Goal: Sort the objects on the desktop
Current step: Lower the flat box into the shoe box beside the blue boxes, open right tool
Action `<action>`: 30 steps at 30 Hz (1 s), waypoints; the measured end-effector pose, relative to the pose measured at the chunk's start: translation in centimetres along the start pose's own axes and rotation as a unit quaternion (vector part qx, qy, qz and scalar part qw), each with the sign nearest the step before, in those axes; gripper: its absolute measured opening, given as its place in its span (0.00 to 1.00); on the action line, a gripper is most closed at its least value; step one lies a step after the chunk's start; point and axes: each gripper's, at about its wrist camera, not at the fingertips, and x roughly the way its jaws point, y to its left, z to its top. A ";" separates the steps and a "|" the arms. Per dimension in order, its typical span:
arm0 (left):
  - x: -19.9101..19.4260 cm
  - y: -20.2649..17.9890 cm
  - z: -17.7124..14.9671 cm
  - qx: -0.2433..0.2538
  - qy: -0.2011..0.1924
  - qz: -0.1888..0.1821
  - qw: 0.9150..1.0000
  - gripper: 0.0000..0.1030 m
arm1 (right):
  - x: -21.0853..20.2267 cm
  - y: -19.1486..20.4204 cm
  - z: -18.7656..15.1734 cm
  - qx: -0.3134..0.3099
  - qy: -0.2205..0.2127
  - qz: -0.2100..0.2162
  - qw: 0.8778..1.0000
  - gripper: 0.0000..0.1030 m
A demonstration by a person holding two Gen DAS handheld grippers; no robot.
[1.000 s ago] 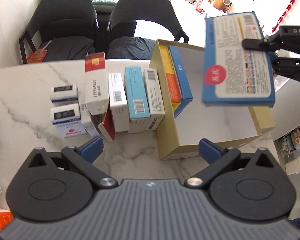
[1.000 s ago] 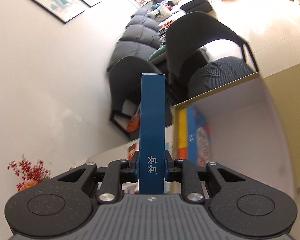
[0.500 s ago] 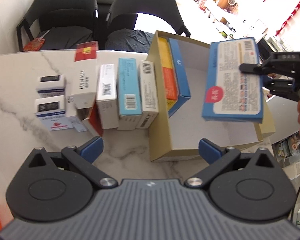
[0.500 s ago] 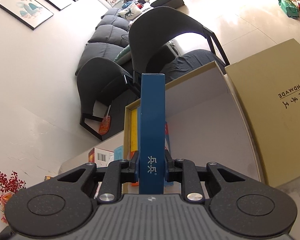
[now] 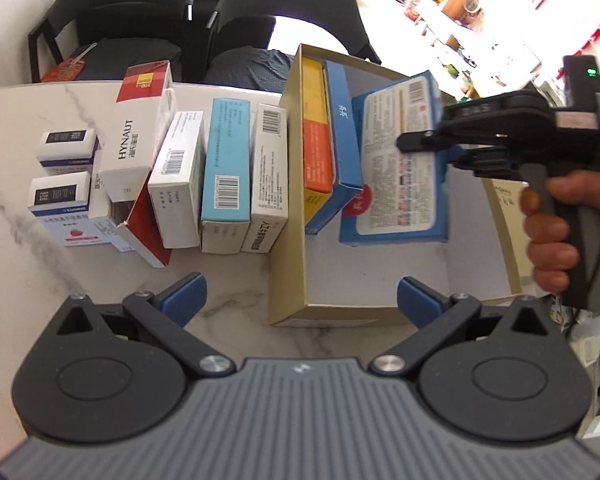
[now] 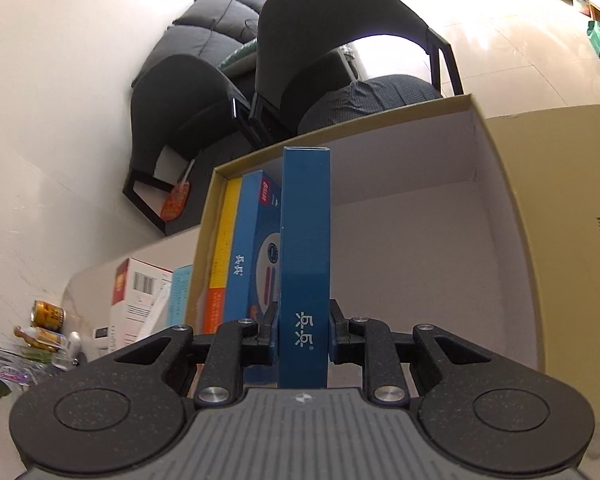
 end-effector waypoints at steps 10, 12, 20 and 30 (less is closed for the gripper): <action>1.3 -2.4 -0.2 -0.011 -0.006 0.012 1.000 1.00 | 5.5 -0.2 2.6 -0.022 0.035 -0.006 0.999 0.24; 2.3 -2.9 0.2 -0.017 -0.003 0.004 1.000 1.00 | 6.3 -0.2 3.1 -0.026 0.042 -0.006 0.999 0.24; 4.0 -5.0 0.4 -0.012 -0.008 0.007 1.000 1.00 | 6.8 -1.8 4.6 0.002 0.070 0.065 0.995 0.37; 3.5 -4.6 0.3 -0.026 -0.009 -0.022 0.999 1.00 | 6.1 -2.0 4.3 0.009 0.072 0.107 0.992 0.38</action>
